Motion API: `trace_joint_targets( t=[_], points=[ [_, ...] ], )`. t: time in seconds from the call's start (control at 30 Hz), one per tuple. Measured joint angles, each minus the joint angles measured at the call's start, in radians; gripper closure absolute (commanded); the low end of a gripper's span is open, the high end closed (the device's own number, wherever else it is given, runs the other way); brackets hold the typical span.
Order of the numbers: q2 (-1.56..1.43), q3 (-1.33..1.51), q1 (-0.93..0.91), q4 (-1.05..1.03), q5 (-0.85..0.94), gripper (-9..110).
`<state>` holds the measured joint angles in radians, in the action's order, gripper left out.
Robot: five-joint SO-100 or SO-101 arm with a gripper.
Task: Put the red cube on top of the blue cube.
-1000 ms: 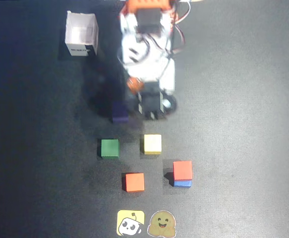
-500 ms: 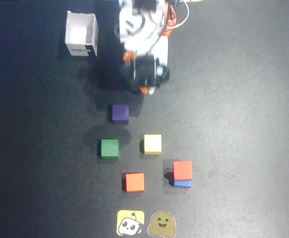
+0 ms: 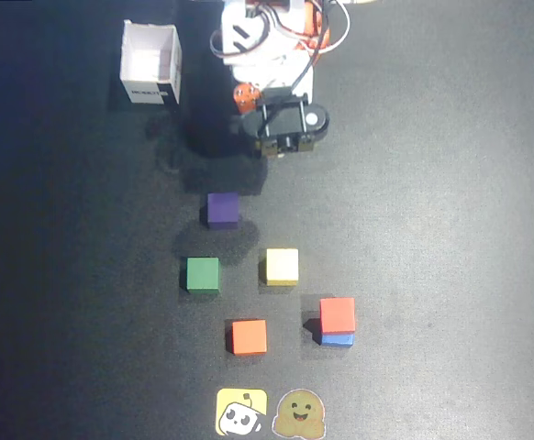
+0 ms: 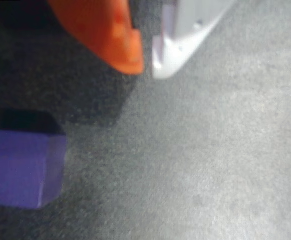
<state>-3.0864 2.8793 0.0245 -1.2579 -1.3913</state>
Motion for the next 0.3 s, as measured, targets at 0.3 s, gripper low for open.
trace_joint_targets(
  t=[0.3],
  points=[
    [0.002,0.000,0.000,0.000,0.003,101]
  ],
)
